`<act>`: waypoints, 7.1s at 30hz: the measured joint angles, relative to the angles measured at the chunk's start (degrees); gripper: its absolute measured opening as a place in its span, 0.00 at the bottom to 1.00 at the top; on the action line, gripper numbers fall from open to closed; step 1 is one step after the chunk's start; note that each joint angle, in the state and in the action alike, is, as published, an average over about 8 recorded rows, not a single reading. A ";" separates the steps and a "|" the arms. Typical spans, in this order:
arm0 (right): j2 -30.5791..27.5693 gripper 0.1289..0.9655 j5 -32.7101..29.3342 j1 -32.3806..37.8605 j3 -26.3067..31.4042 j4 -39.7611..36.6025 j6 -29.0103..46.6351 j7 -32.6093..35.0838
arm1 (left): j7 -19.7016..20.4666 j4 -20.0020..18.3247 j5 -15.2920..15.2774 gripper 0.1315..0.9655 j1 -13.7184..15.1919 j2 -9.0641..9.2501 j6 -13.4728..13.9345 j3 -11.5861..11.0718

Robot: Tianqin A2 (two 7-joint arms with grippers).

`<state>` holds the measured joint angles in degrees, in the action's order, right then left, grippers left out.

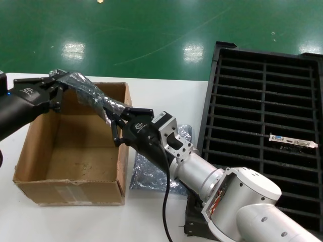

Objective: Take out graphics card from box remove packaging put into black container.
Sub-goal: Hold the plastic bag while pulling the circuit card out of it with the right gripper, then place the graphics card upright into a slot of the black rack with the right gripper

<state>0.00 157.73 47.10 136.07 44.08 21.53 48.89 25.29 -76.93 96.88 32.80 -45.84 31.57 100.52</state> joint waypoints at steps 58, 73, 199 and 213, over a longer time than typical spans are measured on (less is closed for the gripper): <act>-5.72 0.07 -17.16 -4.19 -2.78 14.48 -7.34 -11.08 | -0.66 -0.73 -8.91 0.01 -1.17 -0.16 -5.74 0.54; -30.86 0.07 -10.61 2.03 17.32 49.11 -34.43 -19.85 | -7.69 2.70 -1.86 0.01 -0.93 3.34 -6.43 -4.23; 0.00 0.07 0.01 0.56 -22.36 47.25 -111.48 109.52 | -31.07 42.15 29.70 0.01 6.01 30.21 21.17 -19.54; 0.00 0.07 0.01 3.78 -21.55 42.23 -111.48 110.66 | -32.21 44.84 29.54 0.01 6.83 29.70 21.71 -20.16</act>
<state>0.00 157.74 50.88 114.52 86.31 -89.95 159.55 -6.93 -32.09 126.43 39.63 -16.14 53.28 80.36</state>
